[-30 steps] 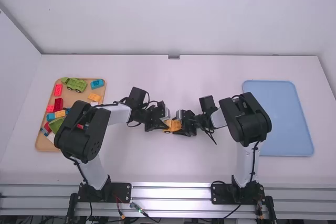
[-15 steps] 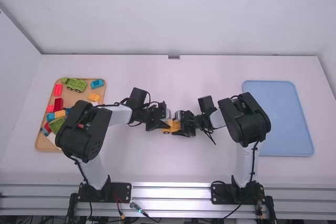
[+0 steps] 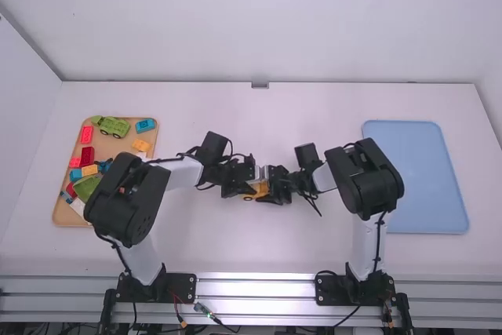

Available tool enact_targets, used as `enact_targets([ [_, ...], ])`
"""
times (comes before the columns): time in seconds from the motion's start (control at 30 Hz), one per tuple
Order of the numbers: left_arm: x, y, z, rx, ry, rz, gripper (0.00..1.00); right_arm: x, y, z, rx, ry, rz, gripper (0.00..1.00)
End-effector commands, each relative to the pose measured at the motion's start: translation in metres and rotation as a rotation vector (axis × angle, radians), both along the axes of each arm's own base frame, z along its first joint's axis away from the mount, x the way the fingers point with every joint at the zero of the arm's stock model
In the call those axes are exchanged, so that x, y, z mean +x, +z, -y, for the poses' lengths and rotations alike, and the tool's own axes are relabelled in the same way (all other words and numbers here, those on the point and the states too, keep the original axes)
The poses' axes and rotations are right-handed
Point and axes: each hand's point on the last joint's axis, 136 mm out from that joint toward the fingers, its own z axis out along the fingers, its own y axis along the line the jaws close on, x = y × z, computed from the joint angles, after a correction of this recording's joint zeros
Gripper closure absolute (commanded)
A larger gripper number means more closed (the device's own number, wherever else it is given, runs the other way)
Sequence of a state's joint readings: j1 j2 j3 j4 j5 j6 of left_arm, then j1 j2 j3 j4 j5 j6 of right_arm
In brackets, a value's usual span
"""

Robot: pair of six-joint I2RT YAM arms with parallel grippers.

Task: Assemble lego blocks to make yellow taxi

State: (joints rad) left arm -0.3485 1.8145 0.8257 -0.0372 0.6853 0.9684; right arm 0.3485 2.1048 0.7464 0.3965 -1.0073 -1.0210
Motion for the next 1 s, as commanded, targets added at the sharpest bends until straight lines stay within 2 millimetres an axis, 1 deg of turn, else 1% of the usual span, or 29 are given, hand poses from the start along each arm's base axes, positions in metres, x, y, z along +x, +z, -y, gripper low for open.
enact_targets([
  [0.0, 0.002, -0.002, -0.012, 0.075, 0.043, 0.007, 0.98, 0.003, -0.02, 0.01, -0.095, -0.051, -0.011, 0.42],
  [0.03, 0.001, 0.003, -0.013, 0.073, 0.045, 0.012, 0.99, 0.003, -0.02, 0.01, -0.096, -0.051, -0.011, 0.42],
  [0.07, 0.001, 0.004, -0.013, 0.073, 0.045, 0.012, 0.98, 0.003, -0.02, 0.01, -0.096, -0.051, -0.011, 0.42],
  [0.1, 0.0, 0.012, -0.012, 0.058, 0.041, 0.023, 0.99, 0.003, -0.02, 0.01, -0.095, -0.051, -0.011, 0.42],
  [0.17, 0.001, 0.015, -0.011, 0.053, 0.041, 0.036, 0.98, 0.003, -0.019, 0.01, -0.093, -0.05, -0.012, 0.42],
  [0.3, -0.006, 0.015, -0.008, 0.025, 0.019, 0.016, 0.98, 0.003, -0.019, 0.01, -0.093, -0.05, -0.012, 0.42],
  [0.4, -0.012, 0.011, -0.007, 0.017, -0.019, 0.027, 0.98, 0.003, -0.019, 0.01, -0.093, -0.05, -0.012, 0.43],
  [0.47, -0.01, 0.008, -0.014, 0.021, 0.011, 0.019, 0.98, 0.003, -0.019, 0.01, -0.093, -0.05, -0.012, 0.42],
  [0.57, -0.008, 0.007, -0.017, 0.01, 0.023, 0.023, 0.98, 0.003, -0.019, 0.01, -0.092, -0.049, -0.012, 0.42],
  [0.67, -0.006, 0.012, -0.02, -0.056, 0.036, 0.023, 0.98, 0.002, -0.019, 0.009, -0.093, -0.049, -0.012, 0.42],
  [0.8, -0.004, 0.011, -0.022, -0.065, 0.042, 0.026, 0.98, 0.002, -0.019, 0.009, -0.092, -0.049, -0.013, 0.42],
  [0.87, -0.008, 0.009, -0.017, -0.072, 0.022, 0.018, 0.98, 0.002, -0.019, 0.009, -0.089, -0.046, -0.011, 0.42],
  [0.97, -0.009, 0.01, -0.011, -0.1, 0.003, 0.02, 0.98, 0.002, -0.019, 0.009, -0.09, -0.046, -0.01, 0.42],
])
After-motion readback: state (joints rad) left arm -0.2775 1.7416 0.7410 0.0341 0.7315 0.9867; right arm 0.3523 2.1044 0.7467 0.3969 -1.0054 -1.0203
